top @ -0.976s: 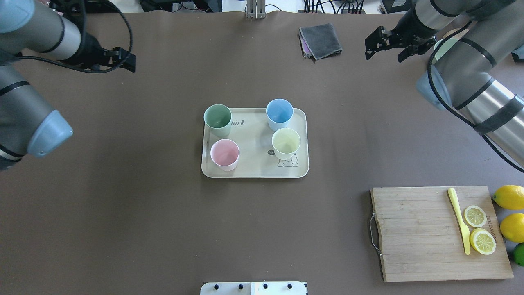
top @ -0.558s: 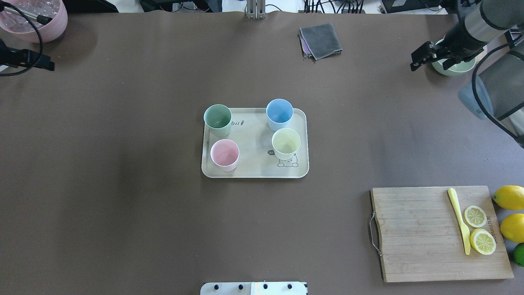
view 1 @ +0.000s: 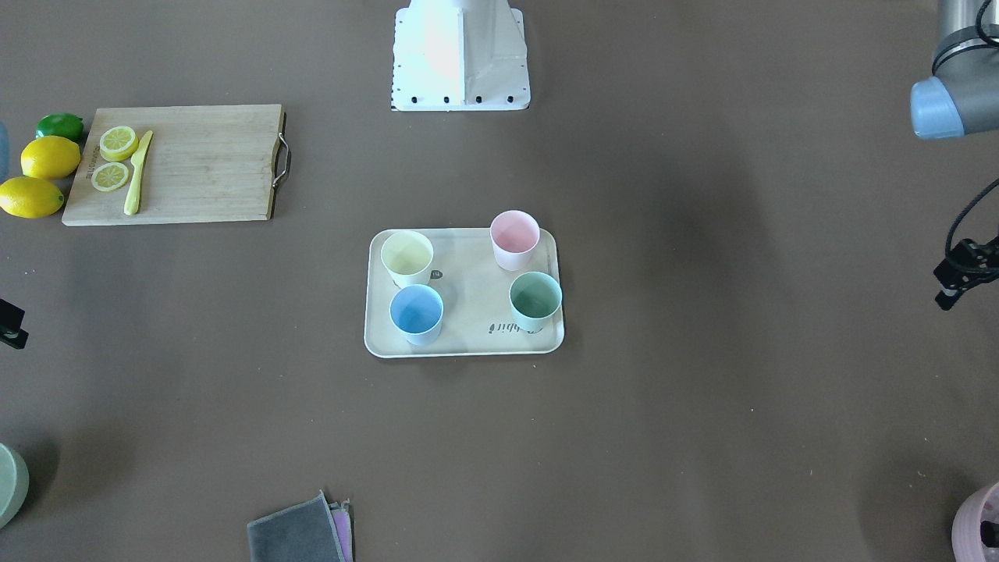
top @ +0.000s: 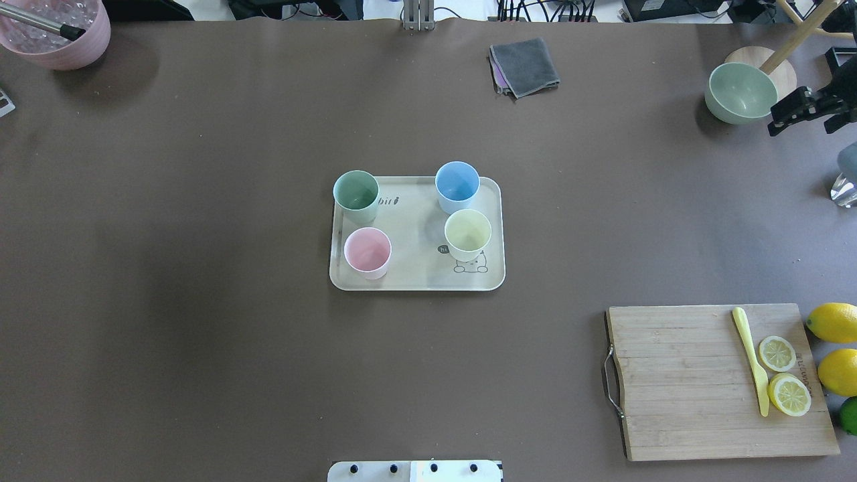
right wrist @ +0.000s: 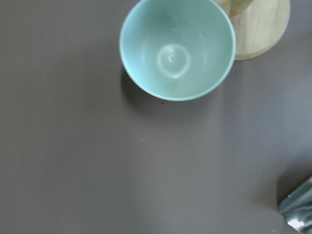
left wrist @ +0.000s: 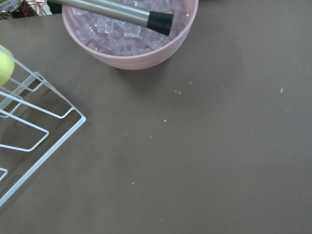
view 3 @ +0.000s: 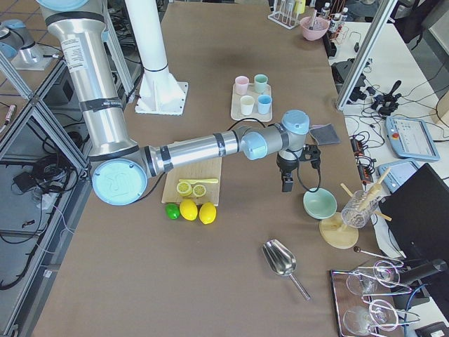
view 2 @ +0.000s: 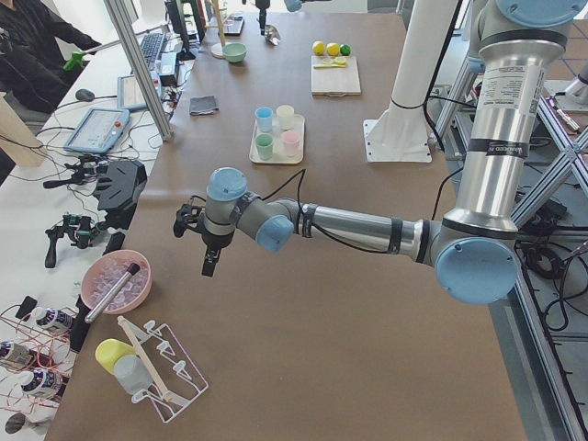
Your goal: Place all cups on tray
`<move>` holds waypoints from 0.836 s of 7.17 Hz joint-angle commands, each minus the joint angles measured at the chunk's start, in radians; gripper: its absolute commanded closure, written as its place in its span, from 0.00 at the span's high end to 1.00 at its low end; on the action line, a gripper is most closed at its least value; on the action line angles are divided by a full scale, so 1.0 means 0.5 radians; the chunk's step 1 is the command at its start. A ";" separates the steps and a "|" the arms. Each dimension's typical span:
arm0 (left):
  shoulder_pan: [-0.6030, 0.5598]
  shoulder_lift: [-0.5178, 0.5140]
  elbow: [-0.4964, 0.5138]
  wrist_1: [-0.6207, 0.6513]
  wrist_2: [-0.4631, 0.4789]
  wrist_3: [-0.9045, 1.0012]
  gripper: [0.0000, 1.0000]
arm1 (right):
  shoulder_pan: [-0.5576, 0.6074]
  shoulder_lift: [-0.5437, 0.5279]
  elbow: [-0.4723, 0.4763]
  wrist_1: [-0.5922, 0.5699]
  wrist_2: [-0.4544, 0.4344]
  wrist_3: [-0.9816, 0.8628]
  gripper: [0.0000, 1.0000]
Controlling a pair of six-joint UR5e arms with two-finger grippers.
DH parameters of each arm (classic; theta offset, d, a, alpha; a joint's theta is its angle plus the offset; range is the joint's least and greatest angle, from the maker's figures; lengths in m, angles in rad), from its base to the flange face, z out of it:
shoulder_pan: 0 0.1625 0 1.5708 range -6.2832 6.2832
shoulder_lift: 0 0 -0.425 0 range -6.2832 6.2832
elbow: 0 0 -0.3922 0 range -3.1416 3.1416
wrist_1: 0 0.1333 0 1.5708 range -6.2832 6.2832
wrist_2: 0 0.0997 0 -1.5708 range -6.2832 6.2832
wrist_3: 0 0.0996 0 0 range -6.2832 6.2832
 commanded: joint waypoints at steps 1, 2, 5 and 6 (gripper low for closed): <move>-0.224 0.067 0.031 0.096 -0.124 0.339 0.98 | 0.251 -0.255 0.107 -0.085 0.101 -0.410 1.00; -0.307 0.086 0.031 0.218 -0.282 0.443 0.98 | 0.386 -0.307 0.141 -0.213 0.138 -0.634 1.00; -0.363 0.248 -0.118 0.229 -0.342 0.512 0.98 | 0.595 -0.430 0.150 -0.396 0.117 -0.933 1.00; -0.363 0.248 -0.149 0.268 -0.342 0.508 0.98 | 0.617 -0.446 0.150 -0.399 0.117 -0.976 1.00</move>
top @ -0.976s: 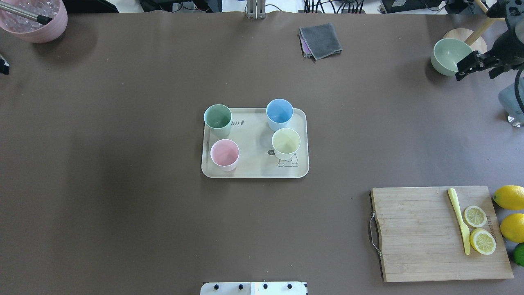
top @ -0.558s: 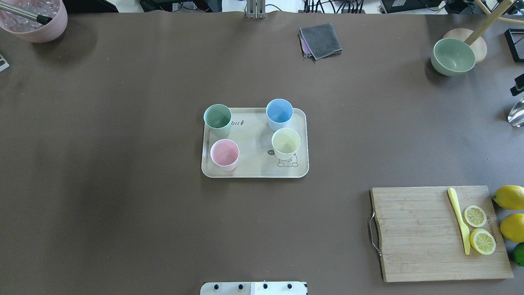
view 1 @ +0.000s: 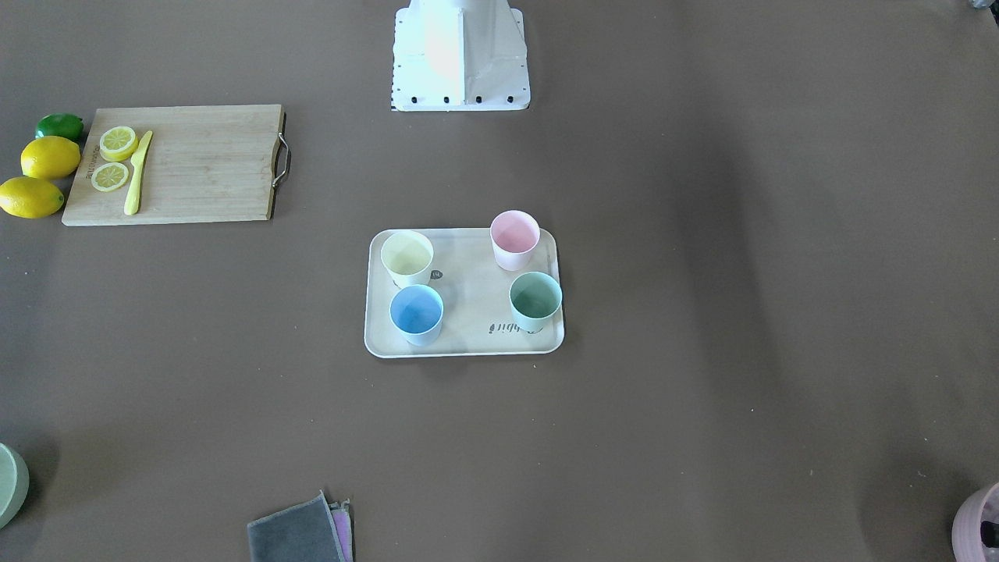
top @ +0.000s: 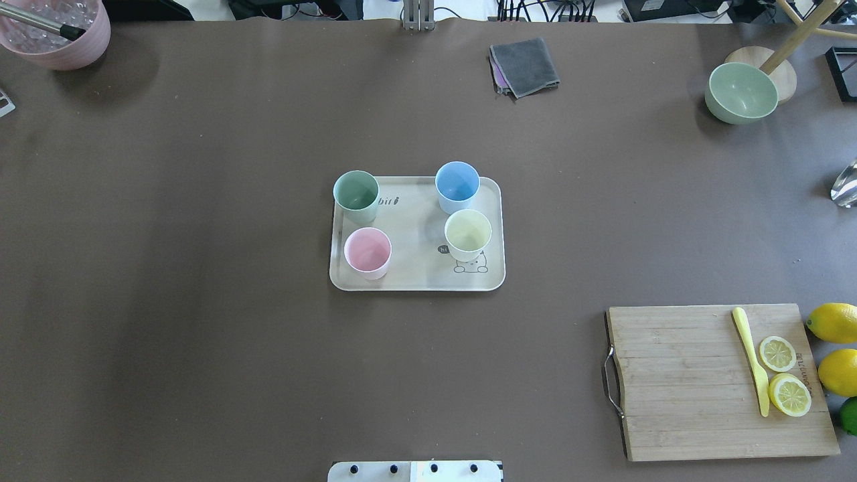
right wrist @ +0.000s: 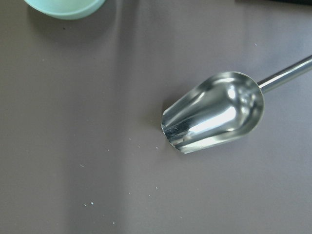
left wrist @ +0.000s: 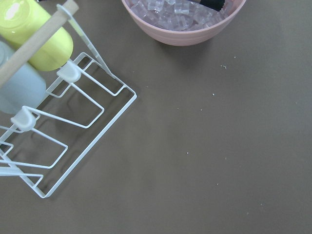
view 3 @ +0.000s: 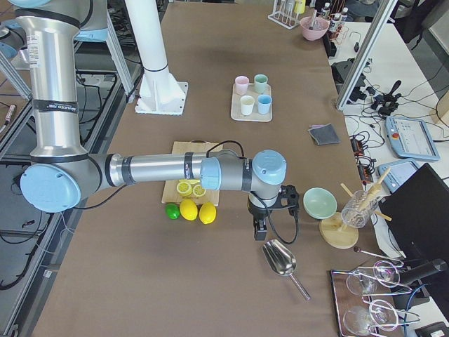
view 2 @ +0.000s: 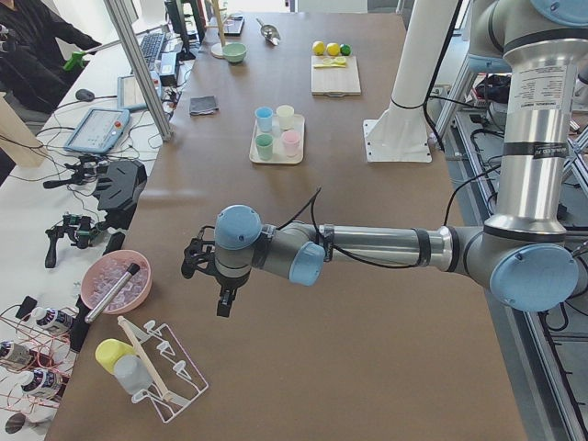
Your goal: Place all cups on tray
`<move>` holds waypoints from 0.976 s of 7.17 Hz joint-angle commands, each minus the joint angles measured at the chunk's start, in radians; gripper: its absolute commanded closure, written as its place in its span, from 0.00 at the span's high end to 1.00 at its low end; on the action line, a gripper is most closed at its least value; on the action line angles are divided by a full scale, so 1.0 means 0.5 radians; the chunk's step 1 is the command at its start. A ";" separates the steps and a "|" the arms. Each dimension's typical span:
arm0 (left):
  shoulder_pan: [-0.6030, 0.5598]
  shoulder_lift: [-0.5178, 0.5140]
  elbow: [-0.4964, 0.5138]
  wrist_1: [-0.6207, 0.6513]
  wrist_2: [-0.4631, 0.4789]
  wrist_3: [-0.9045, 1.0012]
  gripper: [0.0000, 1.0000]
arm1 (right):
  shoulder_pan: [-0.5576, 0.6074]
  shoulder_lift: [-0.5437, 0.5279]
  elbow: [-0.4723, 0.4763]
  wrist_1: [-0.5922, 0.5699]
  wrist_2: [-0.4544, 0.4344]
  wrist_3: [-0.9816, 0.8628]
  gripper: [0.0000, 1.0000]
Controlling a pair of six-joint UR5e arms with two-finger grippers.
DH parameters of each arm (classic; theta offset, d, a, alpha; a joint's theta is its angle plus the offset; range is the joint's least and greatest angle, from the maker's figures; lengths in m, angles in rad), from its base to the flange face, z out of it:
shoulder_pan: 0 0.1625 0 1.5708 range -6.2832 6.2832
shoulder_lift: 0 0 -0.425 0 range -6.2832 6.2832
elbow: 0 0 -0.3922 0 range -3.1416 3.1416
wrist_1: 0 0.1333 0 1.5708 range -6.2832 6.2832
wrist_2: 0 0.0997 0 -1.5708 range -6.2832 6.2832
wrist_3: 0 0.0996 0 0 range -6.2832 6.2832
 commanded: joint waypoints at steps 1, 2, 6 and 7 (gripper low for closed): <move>-0.003 0.055 -0.089 0.062 -0.001 -0.003 0.98 | 0.073 -0.074 0.035 -0.016 -0.001 -0.072 1.00; -0.003 0.068 -0.089 0.065 0.002 -0.003 0.98 | 0.070 -0.074 0.063 -0.062 -0.004 -0.072 1.00; -0.003 0.071 -0.077 0.065 0.020 -0.003 0.98 | 0.070 -0.068 0.076 -0.075 -0.004 -0.069 1.00; -0.003 0.071 -0.077 0.065 0.020 -0.003 0.98 | 0.070 -0.068 0.076 -0.075 0.008 -0.069 1.00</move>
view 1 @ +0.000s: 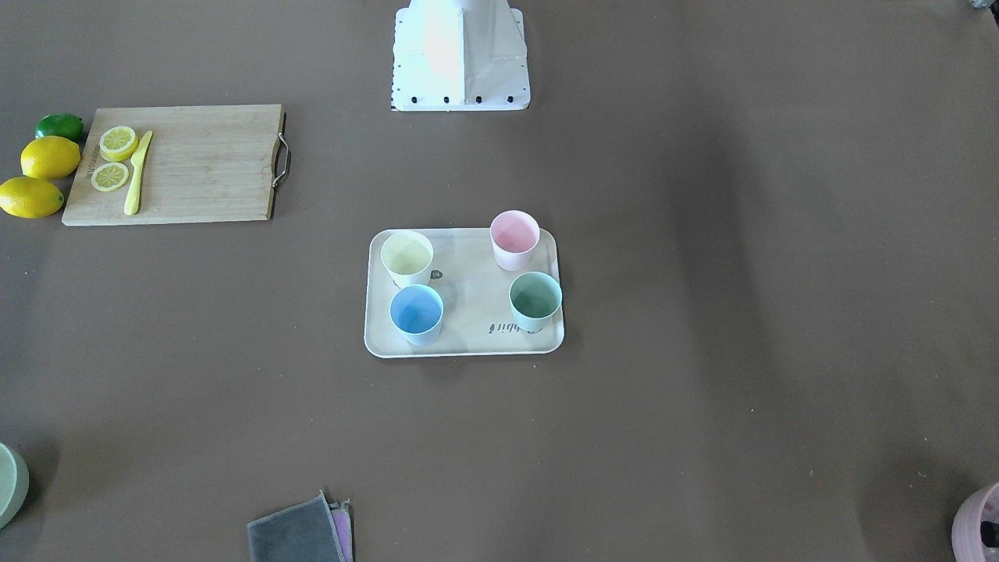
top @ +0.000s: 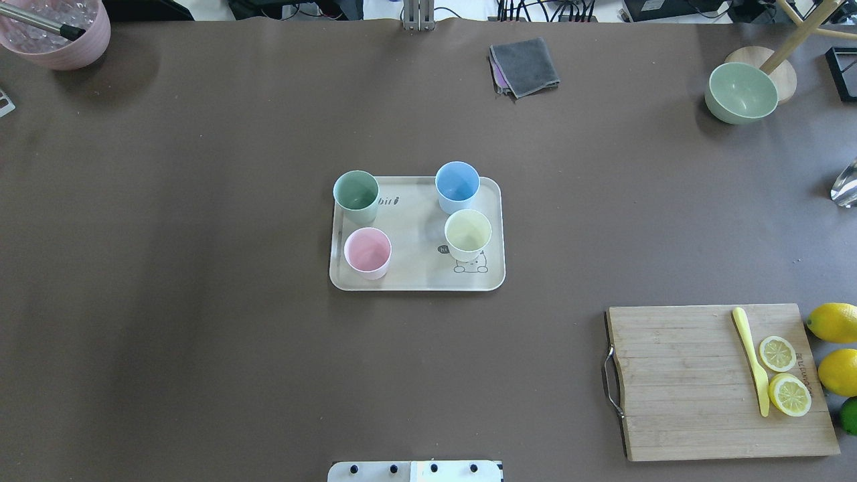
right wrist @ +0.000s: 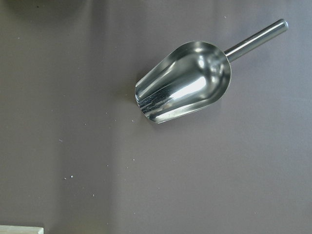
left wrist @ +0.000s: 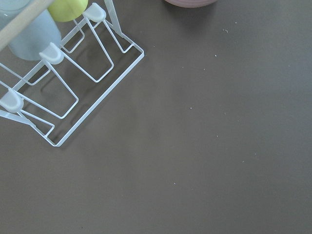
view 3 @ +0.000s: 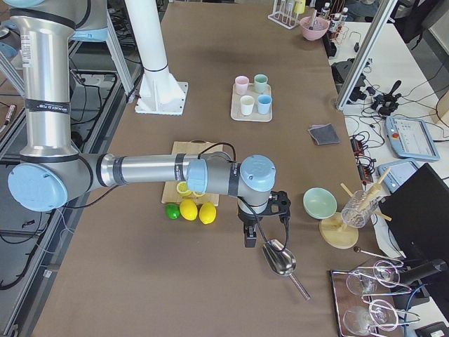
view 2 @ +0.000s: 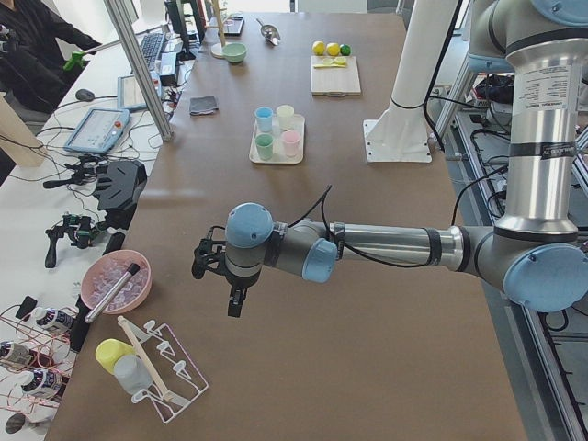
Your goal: Place all cups on tray
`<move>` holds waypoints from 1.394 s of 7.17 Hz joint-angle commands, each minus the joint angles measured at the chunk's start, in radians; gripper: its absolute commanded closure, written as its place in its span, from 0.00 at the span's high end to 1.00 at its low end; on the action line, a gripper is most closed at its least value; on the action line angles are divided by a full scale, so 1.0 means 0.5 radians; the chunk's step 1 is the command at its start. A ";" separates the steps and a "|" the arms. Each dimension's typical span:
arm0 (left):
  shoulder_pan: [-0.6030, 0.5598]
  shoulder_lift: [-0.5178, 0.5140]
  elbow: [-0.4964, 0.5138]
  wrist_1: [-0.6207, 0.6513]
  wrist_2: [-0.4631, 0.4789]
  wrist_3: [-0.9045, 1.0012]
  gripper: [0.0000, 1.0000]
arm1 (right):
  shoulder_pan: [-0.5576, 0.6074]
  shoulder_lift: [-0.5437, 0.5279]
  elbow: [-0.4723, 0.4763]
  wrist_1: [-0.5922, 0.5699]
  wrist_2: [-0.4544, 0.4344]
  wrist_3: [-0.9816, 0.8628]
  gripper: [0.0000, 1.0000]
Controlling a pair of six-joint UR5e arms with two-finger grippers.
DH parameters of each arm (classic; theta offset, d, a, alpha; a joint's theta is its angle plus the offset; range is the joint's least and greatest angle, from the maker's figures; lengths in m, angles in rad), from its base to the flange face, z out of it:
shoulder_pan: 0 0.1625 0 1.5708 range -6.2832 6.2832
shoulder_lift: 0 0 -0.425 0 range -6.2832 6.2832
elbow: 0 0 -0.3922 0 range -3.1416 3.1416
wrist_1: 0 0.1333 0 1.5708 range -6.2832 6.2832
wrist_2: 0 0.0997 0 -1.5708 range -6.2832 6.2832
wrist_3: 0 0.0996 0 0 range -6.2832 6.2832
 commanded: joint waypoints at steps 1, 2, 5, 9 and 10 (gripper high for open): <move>0.000 -0.002 0.008 -0.002 0.003 0.000 0.98 | -0.003 0.005 -0.001 0.003 0.004 0.000 1.00; 0.000 -0.003 0.005 0.001 0.003 0.000 0.98 | -0.003 0.005 0.002 0.003 0.004 0.000 1.00; 0.006 -0.006 0.012 0.001 0.003 0.000 0.98 | -0.003 0.008 0.002 0.000 0.016 0.000 1.00; 0.006 -0.006 0.018 0.001 0.006 0.000 0.98 | -0.003 0.014 0.002 0.000 0.031 0.000 1.00; 0.006 -0.003 0.018 0.001 0.006 0.000 0.98 | -0.003 0.014 0.005 0.003 0.043 0.000 1.00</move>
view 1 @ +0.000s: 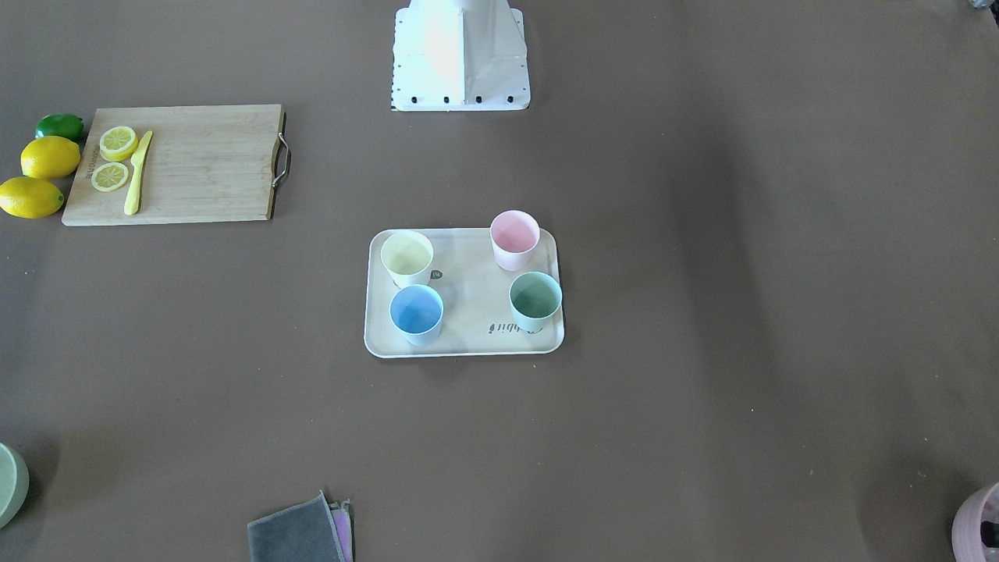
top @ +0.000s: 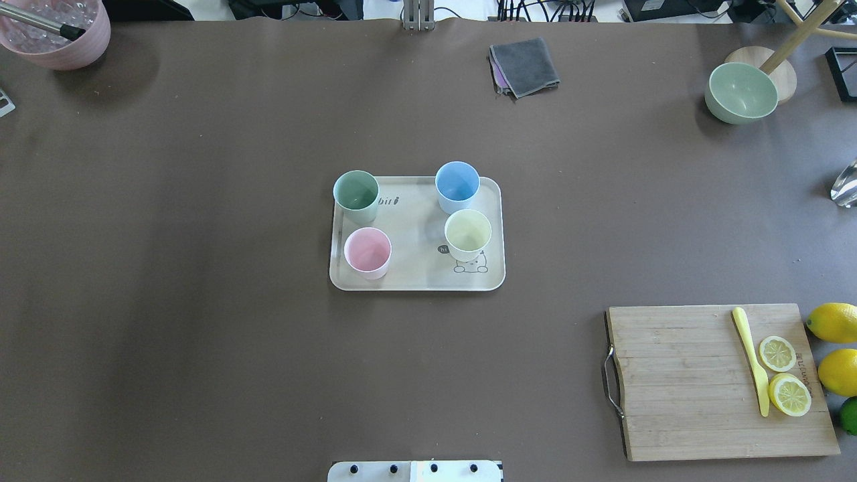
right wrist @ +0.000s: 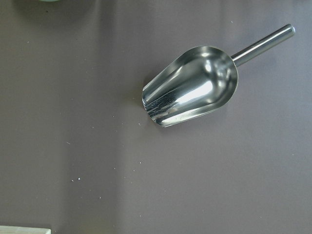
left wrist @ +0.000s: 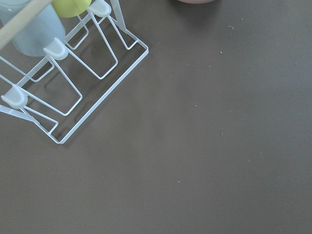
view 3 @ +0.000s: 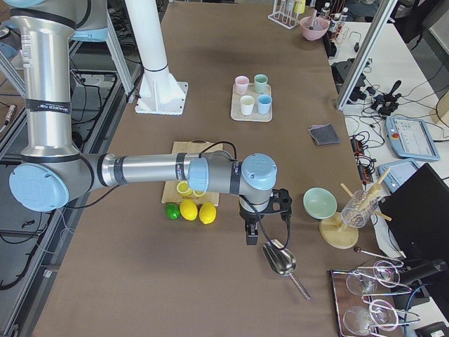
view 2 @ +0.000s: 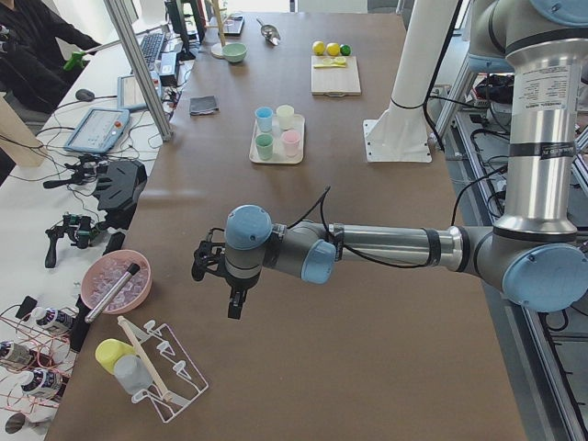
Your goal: Place all cups on tray
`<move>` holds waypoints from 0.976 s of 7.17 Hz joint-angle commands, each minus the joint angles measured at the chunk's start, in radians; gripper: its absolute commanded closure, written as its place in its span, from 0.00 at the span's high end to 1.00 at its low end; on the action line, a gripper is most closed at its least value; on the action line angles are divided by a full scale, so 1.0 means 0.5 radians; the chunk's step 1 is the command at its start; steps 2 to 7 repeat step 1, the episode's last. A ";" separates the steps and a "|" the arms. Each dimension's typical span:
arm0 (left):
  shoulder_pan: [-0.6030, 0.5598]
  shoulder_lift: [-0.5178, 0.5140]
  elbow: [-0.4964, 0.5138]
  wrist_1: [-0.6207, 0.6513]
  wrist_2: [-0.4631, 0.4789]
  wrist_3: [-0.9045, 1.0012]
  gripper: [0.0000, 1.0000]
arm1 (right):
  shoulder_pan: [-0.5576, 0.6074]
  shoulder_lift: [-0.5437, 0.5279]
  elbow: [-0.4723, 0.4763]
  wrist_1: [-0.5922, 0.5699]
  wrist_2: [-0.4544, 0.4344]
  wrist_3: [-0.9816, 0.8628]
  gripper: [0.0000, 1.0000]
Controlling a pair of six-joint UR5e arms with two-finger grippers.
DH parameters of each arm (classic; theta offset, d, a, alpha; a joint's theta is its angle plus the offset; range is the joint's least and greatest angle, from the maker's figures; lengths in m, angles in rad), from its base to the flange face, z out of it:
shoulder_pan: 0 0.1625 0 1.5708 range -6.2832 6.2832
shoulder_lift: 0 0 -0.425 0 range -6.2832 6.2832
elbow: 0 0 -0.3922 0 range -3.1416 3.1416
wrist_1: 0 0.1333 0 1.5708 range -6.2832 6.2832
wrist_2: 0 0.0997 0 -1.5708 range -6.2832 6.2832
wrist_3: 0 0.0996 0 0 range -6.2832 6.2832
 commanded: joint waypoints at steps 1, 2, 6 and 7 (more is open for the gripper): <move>-0.003 0.006 0.001 0.000 0.000 0.000 0.98 | 0.000 0.000 0.002 0.002 0.008 0.000 1.00; -0.003 0.006 0.001 0.000 0.000 0.000 0.98 | 0.000 0.000 0.002 0.002 0.008 0.000 1.00; -0.003 0.006 0.001 0.000 0.000 0.000 0.98 | 0.000 0.000 0.002 0.002 0.008 0.000 1.00; -0.003 0.006 0.001 0.000 0.000 0.000 0.98 | 0.000 0.000 0.002 0.002 0.008 0.000 1.00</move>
